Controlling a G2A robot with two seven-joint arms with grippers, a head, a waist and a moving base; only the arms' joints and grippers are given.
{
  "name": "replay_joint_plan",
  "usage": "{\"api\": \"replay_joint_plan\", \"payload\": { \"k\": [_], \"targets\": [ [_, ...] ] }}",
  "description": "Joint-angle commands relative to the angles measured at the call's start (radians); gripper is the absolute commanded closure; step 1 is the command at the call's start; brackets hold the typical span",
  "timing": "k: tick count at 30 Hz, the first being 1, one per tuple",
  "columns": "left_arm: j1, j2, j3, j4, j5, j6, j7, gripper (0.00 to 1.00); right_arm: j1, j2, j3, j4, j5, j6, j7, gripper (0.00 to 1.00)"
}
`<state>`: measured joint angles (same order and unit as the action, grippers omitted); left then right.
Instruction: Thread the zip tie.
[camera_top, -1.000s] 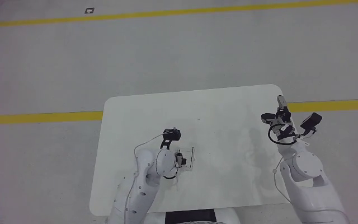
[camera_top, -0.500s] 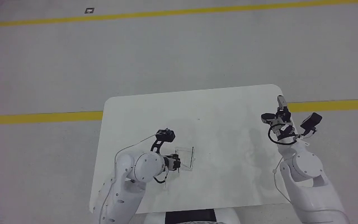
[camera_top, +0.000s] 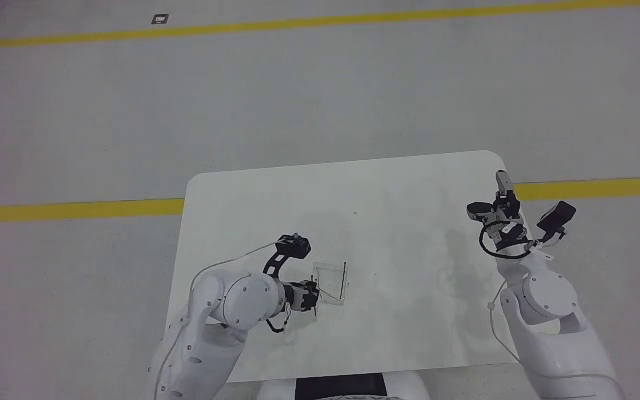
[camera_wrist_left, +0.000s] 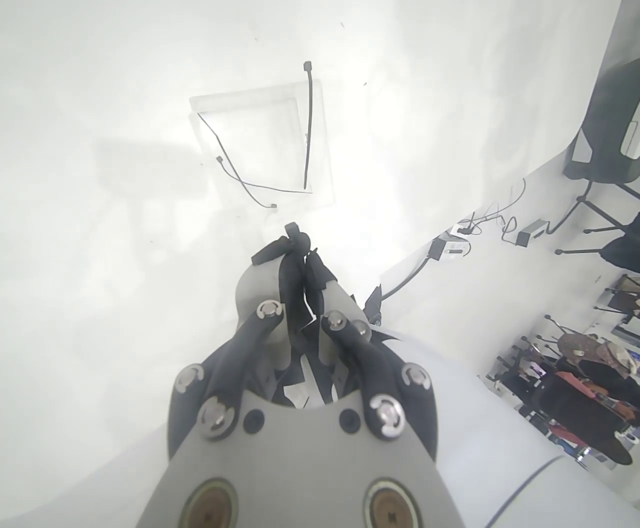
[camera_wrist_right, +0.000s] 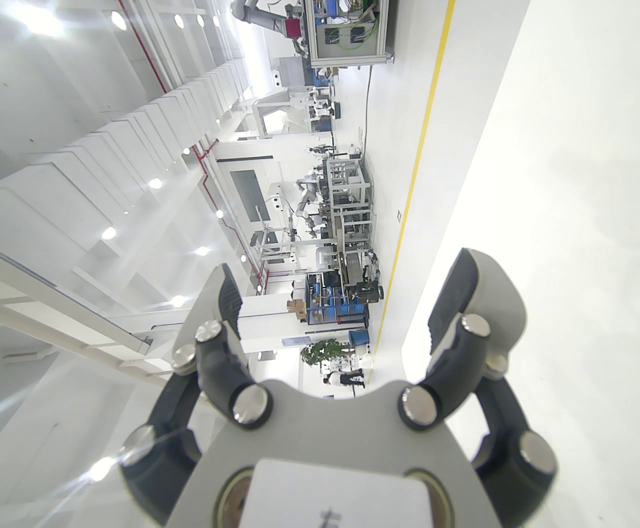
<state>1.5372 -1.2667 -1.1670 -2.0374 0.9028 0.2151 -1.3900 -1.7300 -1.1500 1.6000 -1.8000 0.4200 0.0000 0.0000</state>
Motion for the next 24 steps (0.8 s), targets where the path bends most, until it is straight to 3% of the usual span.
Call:
{"api": "replay_joint_plan", "payload": {
  "k": [1, 5, 7, 12, 16, 22, 24],
  "targets": [
    [0.0, 0.0, 0.0, 0.0, 0.0, 0.0, 0.0, 1.0, 0.0, 0.0, 0.0, 0.0, 0.0, 0.0, 0.0, 0.0],
    [0.001, 0.001, -0.001, 0.006, 0.001, -0.003, 0.015, 1.0, 0.0, 0.0, 0.0, 0.0, 0.0, 0.0, 0.0, 0.0],
    [0.004, 0.005, -0.02, 0.017, -0.031, -0.025, 0.026, 1.0, 0.0, 0.0, 0.0, 0.0, 0.0, 0.0, 0.0, 0.0],
    [0.01, 0.026, -0.123, 0.039, -0.162, -0.135, 0.0, 1.0, 0.0, 0.0, 0.0, 0.0, 0.0, 0.0, 0.0, 0.0],
    [0.021, 0.059, -0.178, 0.072, -0.26, -0.276, 0.0, 1.0, 0.0, 0.0, 0.0, 0.0, 0.0, 0.0, 0.0, 0.0],
    [0.023, 0.124, -0.197, 0.127, -0.381, -0.434, 0.0, 1.0, 0.0, 0.0, 0.0, 0.0, 0.0, 0.0, 0.0, 0.0],
    [0.014, 0.152, -0.199, 0.154, -0.441, -0.463, 0.0, 1.0, 0.0, 0.0, 0.0, 0.0, 0.0, 0.0, 0.0, 0.0]
  ]
}}
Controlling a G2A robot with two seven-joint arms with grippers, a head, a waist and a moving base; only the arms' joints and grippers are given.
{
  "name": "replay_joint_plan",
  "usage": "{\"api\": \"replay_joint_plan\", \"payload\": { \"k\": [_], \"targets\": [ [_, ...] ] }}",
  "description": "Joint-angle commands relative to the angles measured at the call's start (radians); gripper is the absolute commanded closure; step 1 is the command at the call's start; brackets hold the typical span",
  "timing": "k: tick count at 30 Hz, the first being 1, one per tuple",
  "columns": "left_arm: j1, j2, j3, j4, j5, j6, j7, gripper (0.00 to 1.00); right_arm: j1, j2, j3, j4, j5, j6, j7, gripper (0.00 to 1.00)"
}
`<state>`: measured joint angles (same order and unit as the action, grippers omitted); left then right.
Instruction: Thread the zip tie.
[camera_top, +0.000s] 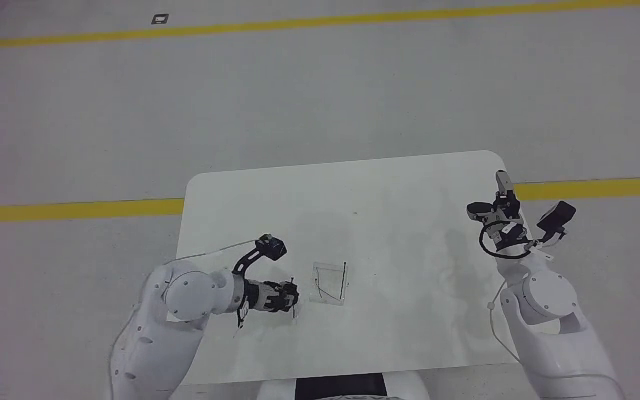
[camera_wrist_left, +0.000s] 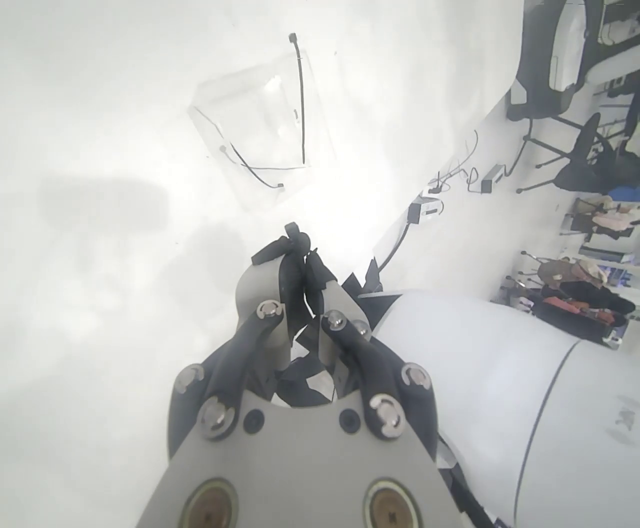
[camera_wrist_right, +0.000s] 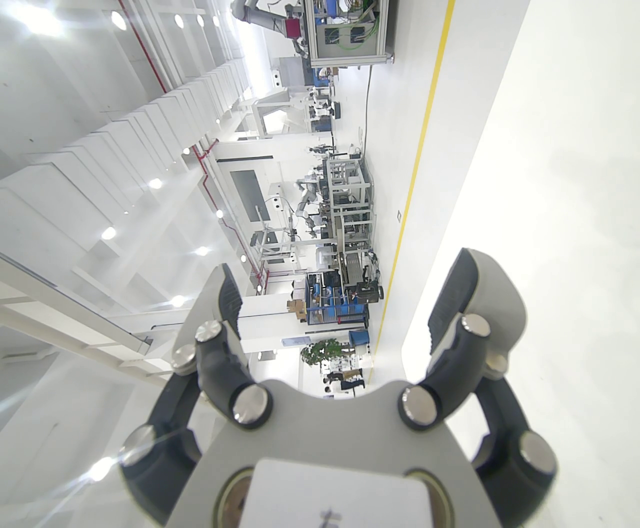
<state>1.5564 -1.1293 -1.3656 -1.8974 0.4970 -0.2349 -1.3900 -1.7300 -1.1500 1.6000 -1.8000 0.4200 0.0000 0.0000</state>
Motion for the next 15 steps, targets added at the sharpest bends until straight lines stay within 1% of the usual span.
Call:
{"api": "replay_joint_plan", "payload": {
  "k": [1, 2, 5, 6, 7, 15],
  "targets": [
    [-0.011, 0.027, -0.001, 0.024, -0.058, -0.023, 0.0, 1.0, 0.0, 0.0, 0.0, 0.0, 0.0, 0.0, 0.0, 0.0],
    [-0.019, 0.043, 0.003, 0.035, -0.09, -0.038, 0.0, 1.0, 0.0, 0.0, 0.0, 0.0, 0.0, 0.0, 0.0, 0.0],
    [-0.032, 0.077, 0.021, 0.052, -0.164, -0.074, 0.0, 1.0, 0.0, 0.0, 0.0, 0.0, 0.0, 0.0, 0.0, 0.0],
    [-0.04, 0.094, 0.035, 0.058, -0.194, -0.092, 0.0, 1.0, 0.0, 0.0, 0.0, 0.0, 0.0, 0.0, 0.0, 0.0],
    [-0.042, 0.098, 0.039, 0.06, -0.202, -0.095, 0.0, 1.0, 0.0, 0.0, 0.0, 0.0, 0.0, 0.0, 0.0, 0.0],
    [-0.042, 0.098, 0.039, 0.06, -0.202, -0.095, 0.0, 1.0, 0.0, 0.0, 0.0, 0.0, 0.0, 0.0, 0.0, 0.0]
  ]
}}
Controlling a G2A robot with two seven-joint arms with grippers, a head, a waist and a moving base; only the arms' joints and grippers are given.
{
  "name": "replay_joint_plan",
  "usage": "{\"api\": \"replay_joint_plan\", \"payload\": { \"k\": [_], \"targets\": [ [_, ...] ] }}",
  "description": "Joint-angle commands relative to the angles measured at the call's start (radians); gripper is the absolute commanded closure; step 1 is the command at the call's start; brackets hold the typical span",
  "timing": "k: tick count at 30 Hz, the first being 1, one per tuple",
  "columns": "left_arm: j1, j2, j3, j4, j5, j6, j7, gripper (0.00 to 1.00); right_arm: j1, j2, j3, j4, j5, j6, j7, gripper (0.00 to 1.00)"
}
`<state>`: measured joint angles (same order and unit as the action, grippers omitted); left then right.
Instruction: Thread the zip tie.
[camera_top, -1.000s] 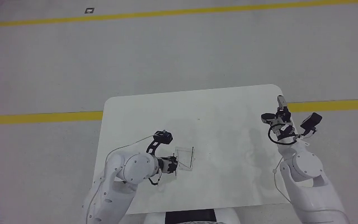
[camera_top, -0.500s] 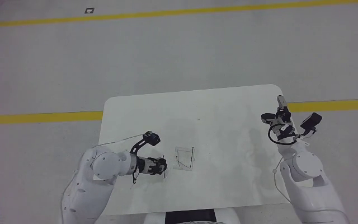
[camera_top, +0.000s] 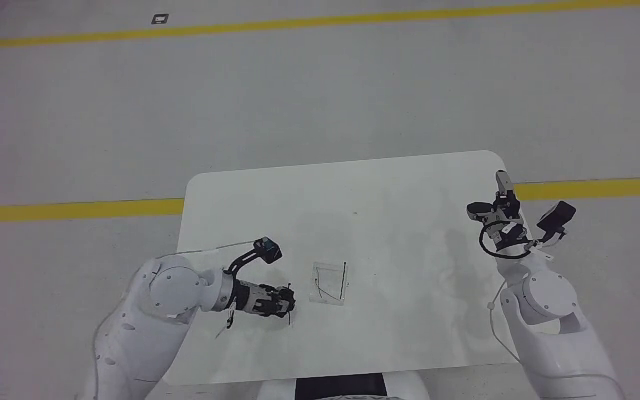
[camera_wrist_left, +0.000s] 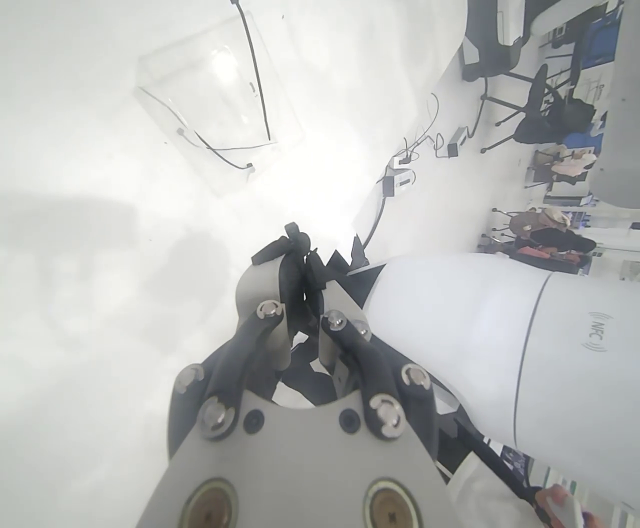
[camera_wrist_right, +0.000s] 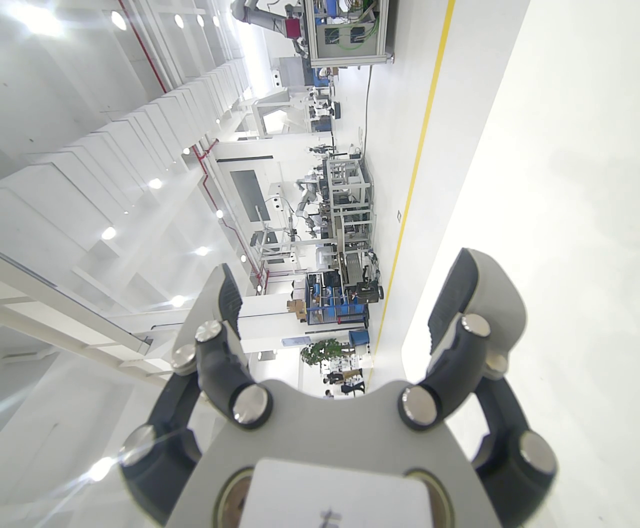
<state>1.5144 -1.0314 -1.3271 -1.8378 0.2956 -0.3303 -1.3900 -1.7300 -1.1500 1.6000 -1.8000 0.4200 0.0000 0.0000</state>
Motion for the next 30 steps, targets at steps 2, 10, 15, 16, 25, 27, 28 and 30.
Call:
{"api": "replay_joint_plan", "payload": {
  "k": [2, 10, 15, 16, 25, 27, 28, 30],
  "targets": [
    [-0.001, 0.0, 0.003, 0.004, 0.002, 0.003, 0.021, 1.0, 0.0, 0.0, 0.0, 0.0, 0.0, 0.0, 0.0, 0.0],
    [-0.073, 0.051, 0.091, 0.012, -0.139, -0.01, 0.0, 1.0, 0.0, 0.0, 0.0, 0.0, 0.0, 0.0, 0.0, 0.0],
    [-0.156, 0.12, 0.177, 0.046, -0.243, -0.01, 0.0, 1.0, 0.0, 0.0, 0.0, 0.0, 0.0, 0.0, 0.0, 0.0],
    [-0.17, 0.132, 0.189, 0.05, -0.261, -0.01, 0.0, 1.0, 0.0, 0.0, 0.0, 0.0, 0.0, 0.0, 0.0, 0.0],
    [-0.258, 0.222, 0.284, 0.051, -0.391, -0.01, 0.0, 1.0, 0.0, 0.0, 0.0, 0.0, 0.0, 0.0, 0.0, 0.0],
    [-0.271, 0.234, 0.303, 0.046, -0.406, -0.01, 0.0, 1.0, 0.0, 0.0, 0.0, 0.0, 0.0, 0.0, 0.0, 0.0],
    [-0.278, 0.239, 0.314, 0.041, -0.417, -0.01, 0.0, 1.0, 0.0, 0.0, 0.0, 0.0, 0.0, 0.0, 0.0, 0.0],
    [-0.288, 0.248, 0.33, 0.036, -0.427, -0.01, 0.0, 1.0, 0.0, 0.0, 0.0, 0.0, 0.0, 0.0, 0.0, 0.0]
  ]
}}
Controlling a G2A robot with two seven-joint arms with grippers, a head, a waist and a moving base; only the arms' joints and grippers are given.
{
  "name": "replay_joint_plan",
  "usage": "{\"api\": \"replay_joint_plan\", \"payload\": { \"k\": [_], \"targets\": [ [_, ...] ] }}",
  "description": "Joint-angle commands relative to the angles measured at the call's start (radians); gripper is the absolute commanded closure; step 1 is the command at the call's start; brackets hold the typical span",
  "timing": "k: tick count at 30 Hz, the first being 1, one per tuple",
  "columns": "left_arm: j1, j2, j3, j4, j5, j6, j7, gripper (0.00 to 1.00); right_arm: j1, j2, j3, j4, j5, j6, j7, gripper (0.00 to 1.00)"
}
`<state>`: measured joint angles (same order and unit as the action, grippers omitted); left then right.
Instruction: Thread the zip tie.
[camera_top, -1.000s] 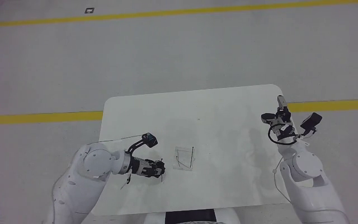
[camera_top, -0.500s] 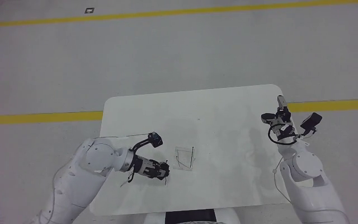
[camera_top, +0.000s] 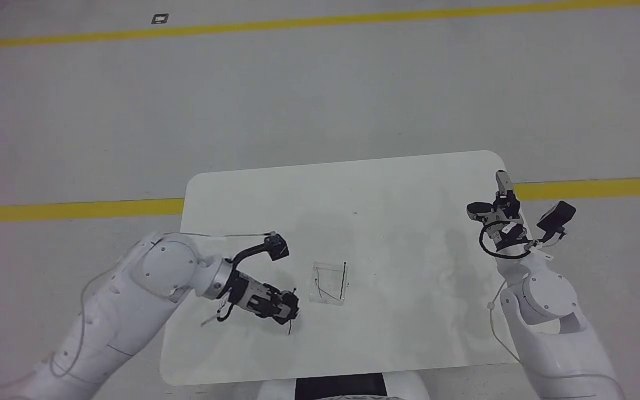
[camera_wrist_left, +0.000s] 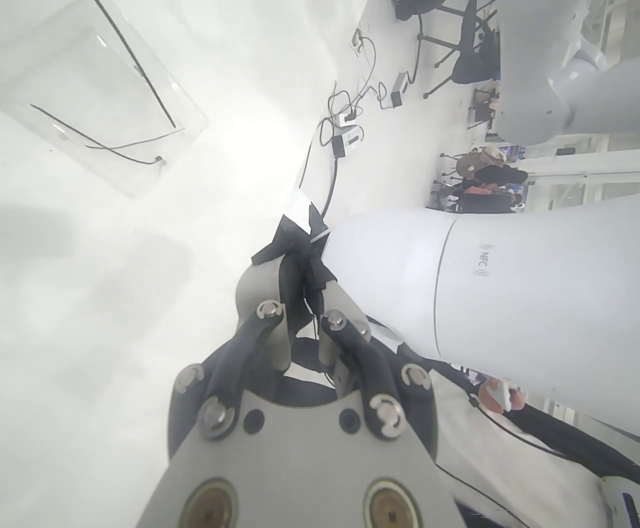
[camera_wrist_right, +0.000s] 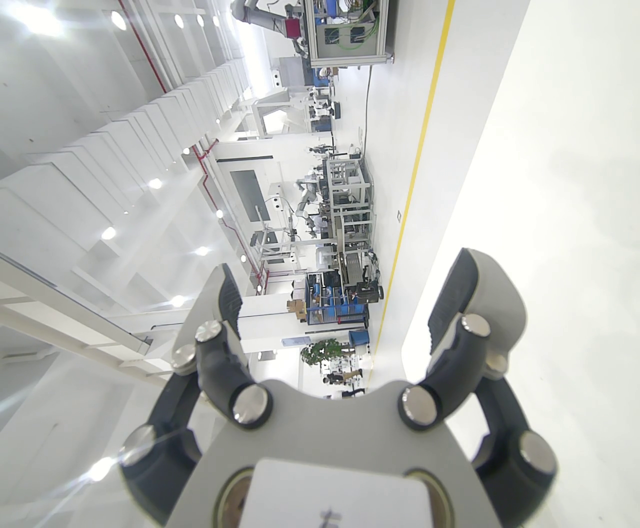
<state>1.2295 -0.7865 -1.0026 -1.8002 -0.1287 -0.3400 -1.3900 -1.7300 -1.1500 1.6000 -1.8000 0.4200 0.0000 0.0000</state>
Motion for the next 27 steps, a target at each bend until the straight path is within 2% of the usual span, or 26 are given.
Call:
{"api": "replay_joint_plan", "payload": {
  "k": [1, 8, 9, 12, 14, 18, 27],
  "targets": [
    [-0.003, 0.003, 0.006, -0.001, -0.003, 0.0, 0.0, 1.0, 0.0, 0.0, 0.0, 0.0, 0.0, 0.0, 0.0, 0.0],
    [-0.003, 0.003, 0.006, -0.001, -0.003, 0.0, 0.0, 1.0, 0.0, 0.0, 0.0, 0.0, 0.0, 0.0, 0.0, 0.0],
    [-0.003, 0.002, 0.007, 0.0, 0.006, 0.008, 0.015, 1.0, 0.0, 0.0, 0.0, 0.0, 0.0, 0.0, 0.0, 0.0],
    [-0.015, 0.005, 0.006, -0.018, 0.099, 0.08, 0.058, 1.0, 0.0, 0.0, 0.0, 0.0, 0.0, 0.0, 0.0, 0.0],
    [-0.024, 0.008, 0.006, -0.039, 0.16, 0.132, 0.062, 1.0, 0.0, 0.0, 0.0, 0.0, 0.0, 0.0, 0.0, 0.0],
    [-0.044, 0.01, 0.013, -0.08, 0.216, 0.193, 0.069, 1.0, 0.0, 0.0, 0.0, 0.0, 0.0, 0.0, 0.0, 0.0],
    [-0.05, 0.01, 0.02, -0.091, 0.225, 0.201, 0.067, 1.0, 0.0, 0.0, 0.0, 0.0, 0.0, 0.0, 0.0, 0.0]
  ]
}}
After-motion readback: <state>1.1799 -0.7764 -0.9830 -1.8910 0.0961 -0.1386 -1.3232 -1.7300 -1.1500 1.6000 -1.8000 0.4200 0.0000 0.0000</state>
